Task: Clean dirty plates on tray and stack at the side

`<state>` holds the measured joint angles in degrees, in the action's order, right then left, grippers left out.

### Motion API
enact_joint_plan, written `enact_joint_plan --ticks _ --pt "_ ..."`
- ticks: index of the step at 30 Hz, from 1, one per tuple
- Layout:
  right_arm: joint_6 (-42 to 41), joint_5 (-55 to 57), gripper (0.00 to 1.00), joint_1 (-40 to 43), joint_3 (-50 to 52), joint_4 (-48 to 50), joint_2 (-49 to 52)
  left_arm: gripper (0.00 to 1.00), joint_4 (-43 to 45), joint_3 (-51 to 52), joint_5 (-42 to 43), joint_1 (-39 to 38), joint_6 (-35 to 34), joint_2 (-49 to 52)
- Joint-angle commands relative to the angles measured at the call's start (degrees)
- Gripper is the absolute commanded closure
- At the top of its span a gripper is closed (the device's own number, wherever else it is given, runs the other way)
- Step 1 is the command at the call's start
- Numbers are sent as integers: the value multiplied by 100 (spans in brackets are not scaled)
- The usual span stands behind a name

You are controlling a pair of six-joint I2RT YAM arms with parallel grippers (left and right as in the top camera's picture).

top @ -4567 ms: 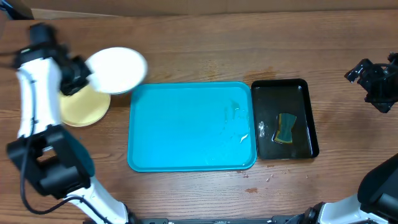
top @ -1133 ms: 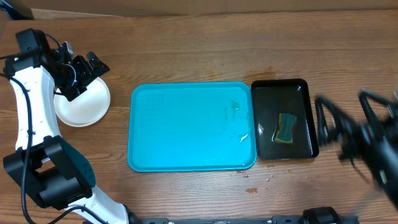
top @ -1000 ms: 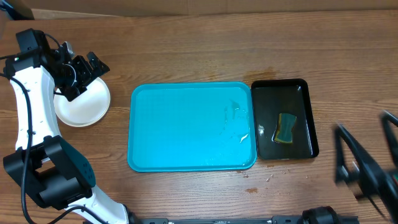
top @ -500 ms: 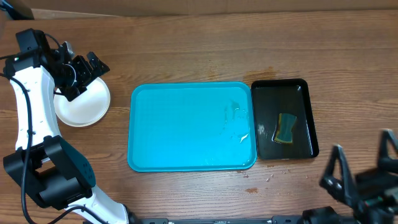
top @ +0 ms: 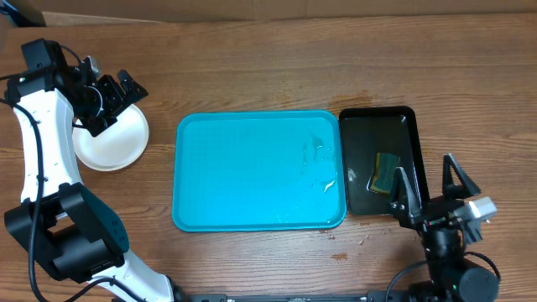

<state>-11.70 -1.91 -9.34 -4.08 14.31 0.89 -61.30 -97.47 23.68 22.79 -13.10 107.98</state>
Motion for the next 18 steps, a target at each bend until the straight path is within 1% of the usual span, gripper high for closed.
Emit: enact_joint_plan --ticks 1,4,12,18 --pt "-52 83 0 94 201 -127 -70 0 2 -103 -35 -31 111 -111" --pt "-48 85 0 151 348 -302 -70 0 4 -103 -33 -31 111 -111" --pt "-33 533 0 197 361 -1438 -70 0 4 -103 -33 -31 111 -111" --pt "-31 544 0 407 361 -1880 -70 0 2 -103 -35 -31 111 -111"
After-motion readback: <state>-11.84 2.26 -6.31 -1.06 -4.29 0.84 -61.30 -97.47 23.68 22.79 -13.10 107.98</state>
